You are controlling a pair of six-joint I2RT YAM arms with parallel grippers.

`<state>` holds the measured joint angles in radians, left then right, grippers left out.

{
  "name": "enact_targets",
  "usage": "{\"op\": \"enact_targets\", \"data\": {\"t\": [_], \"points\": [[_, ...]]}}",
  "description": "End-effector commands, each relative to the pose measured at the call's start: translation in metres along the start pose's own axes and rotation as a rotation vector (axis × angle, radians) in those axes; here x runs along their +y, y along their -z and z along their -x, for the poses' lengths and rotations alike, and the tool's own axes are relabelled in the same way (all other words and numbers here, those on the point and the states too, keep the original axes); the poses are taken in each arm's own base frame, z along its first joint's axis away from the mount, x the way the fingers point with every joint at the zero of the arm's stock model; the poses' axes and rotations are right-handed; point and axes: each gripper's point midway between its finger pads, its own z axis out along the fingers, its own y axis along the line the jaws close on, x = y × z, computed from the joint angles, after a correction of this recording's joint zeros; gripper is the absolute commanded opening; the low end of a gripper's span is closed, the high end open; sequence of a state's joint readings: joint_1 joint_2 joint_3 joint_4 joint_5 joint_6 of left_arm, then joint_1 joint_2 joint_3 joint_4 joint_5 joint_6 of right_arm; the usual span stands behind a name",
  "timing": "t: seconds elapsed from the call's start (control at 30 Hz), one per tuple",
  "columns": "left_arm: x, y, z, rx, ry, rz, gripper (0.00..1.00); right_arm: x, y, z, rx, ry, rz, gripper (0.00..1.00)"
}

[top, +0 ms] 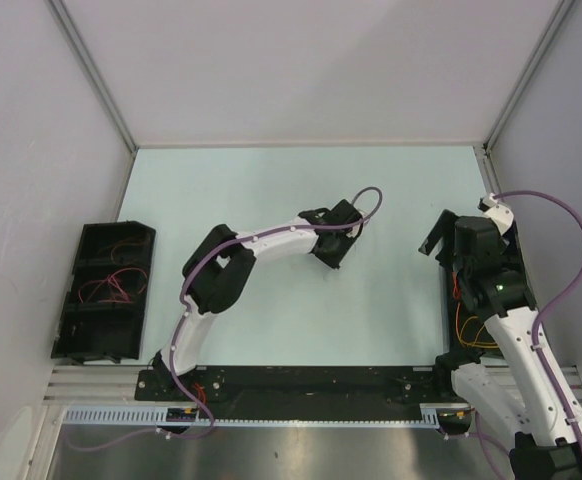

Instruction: Untangle the cables

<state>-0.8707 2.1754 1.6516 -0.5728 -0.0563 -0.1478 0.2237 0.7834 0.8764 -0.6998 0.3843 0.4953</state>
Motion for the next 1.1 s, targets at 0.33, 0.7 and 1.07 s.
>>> {"op": "enact_targets", "data": {"t": [0.33, 0.7, 1.07], "points": [[0.003, 0.057, 0.039, -0.122, 0.102, -0.099, 0.00, 0.008, 0.001, 0.003, -0.013, -0.015, 0.048, 1.00], [0.013, 0.138, 0.060, -0.234, 0.047, -0.065, 0.25, 0.021, 0.002, -0.001, 0.013, -0.050, 0.112, 1.00], [0.007, 0.089, 0.054, -0.184, 0.031, -0.069, 0.92, 0.014, 0.004, -0.002, 0.012, -0.028, 0.091, 1.00]]}}
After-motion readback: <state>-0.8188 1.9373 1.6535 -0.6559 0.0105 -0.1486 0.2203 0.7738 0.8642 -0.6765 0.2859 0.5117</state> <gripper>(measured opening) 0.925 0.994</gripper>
